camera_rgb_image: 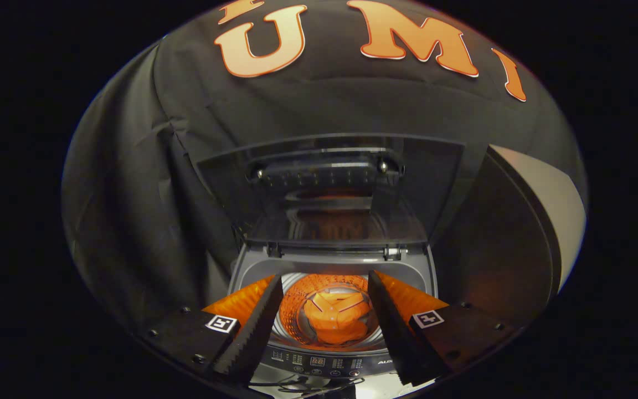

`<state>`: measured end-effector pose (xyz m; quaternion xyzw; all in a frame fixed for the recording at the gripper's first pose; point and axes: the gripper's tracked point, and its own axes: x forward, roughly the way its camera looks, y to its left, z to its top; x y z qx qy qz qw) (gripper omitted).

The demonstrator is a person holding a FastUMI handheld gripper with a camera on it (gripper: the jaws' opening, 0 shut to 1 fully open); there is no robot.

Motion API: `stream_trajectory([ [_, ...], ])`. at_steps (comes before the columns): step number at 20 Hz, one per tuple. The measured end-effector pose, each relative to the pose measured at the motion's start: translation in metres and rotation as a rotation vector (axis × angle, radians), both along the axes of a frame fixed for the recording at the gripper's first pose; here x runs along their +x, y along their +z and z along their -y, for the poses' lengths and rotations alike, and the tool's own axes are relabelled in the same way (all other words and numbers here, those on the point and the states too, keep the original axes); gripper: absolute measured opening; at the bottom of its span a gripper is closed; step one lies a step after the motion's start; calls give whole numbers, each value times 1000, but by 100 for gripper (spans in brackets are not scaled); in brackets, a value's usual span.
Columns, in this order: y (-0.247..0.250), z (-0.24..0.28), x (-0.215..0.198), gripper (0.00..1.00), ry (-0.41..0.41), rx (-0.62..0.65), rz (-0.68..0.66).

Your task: Put the clothes into the washing machine and then close the washing machine lid.

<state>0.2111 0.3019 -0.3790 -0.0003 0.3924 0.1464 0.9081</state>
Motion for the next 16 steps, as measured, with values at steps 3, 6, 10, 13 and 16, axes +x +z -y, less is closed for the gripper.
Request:
stream_trajectory([
  [3, 28, -3, 17, 99, 4, -15, 58],
  [6, 60, -12, 41, 99, 7, -11, 130],
  [10, 83, -23, 79, 99, -21, 27, 202],
  [13, 92, -27, 107, 99, -25, 23, 232],
  [16, 86, -36, 130, 99, -20, 27, 239],
])
